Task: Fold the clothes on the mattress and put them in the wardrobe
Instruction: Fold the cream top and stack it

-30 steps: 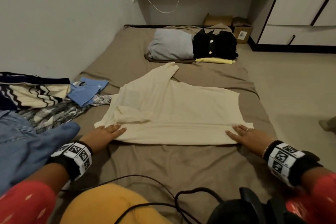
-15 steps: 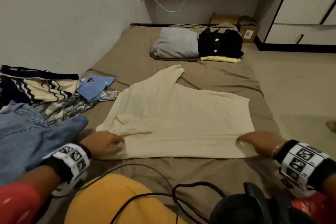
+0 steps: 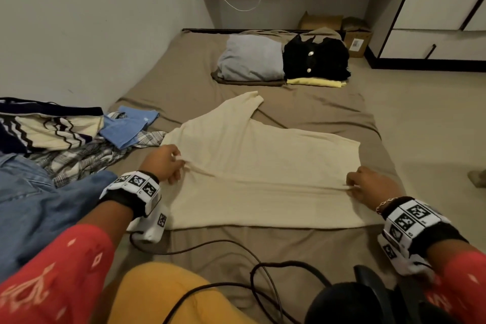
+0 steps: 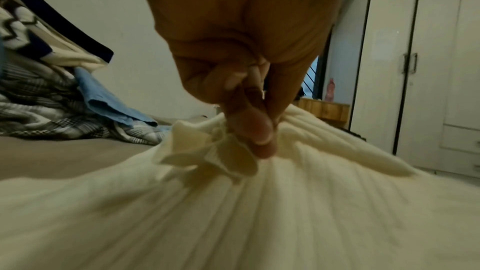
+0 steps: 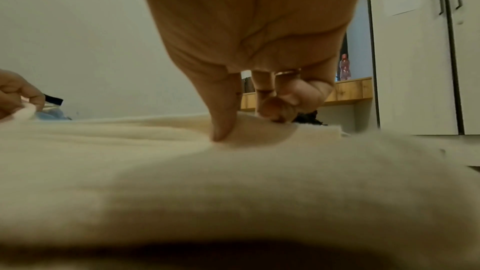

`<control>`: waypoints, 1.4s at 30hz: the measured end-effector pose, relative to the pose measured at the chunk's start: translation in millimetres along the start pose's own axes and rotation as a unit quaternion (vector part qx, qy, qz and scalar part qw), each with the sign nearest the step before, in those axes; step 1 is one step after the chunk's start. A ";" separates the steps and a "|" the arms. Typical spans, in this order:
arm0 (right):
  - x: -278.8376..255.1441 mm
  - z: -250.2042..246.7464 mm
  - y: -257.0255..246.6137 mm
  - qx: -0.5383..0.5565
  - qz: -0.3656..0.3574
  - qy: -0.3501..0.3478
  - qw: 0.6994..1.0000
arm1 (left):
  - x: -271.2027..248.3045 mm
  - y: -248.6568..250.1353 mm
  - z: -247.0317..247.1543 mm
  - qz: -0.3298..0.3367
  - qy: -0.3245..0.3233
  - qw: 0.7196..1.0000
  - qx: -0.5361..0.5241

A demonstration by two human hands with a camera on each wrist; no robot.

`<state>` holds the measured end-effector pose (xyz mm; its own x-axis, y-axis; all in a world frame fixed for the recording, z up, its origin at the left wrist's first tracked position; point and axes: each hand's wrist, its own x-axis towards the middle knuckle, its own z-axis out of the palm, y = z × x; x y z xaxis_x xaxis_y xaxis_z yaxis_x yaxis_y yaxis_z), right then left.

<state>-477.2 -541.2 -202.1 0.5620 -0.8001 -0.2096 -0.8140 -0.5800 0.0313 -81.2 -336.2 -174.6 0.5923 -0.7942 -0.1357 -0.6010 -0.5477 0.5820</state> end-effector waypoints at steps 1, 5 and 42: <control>1.3 -0.3 -0.4 -0.015 0.000 -0.002 1.000 | 2.9 2.5 -0.9 0.004 0.016 1.000 -0.016; 7.9 6.1 -6.6 -0.045 -0.019 -0.077 0.996 | 4.8 4.1 12.4 -0.019 -0.086 0.996 0.007; 194.8 -22.7 47.2 0.136 0.030 -0.056 0.989 | 250.7 4.9 10.8 -0.112 0.116 0.986 0.043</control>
<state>-402.8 -727.9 -219.3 0.5048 -0.8007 -0.3224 -0.8629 -0.4582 -0.2132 58.6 -540.8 -214.5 0.8166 -0.5740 -0.0606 -0.4780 -0.7314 0.4864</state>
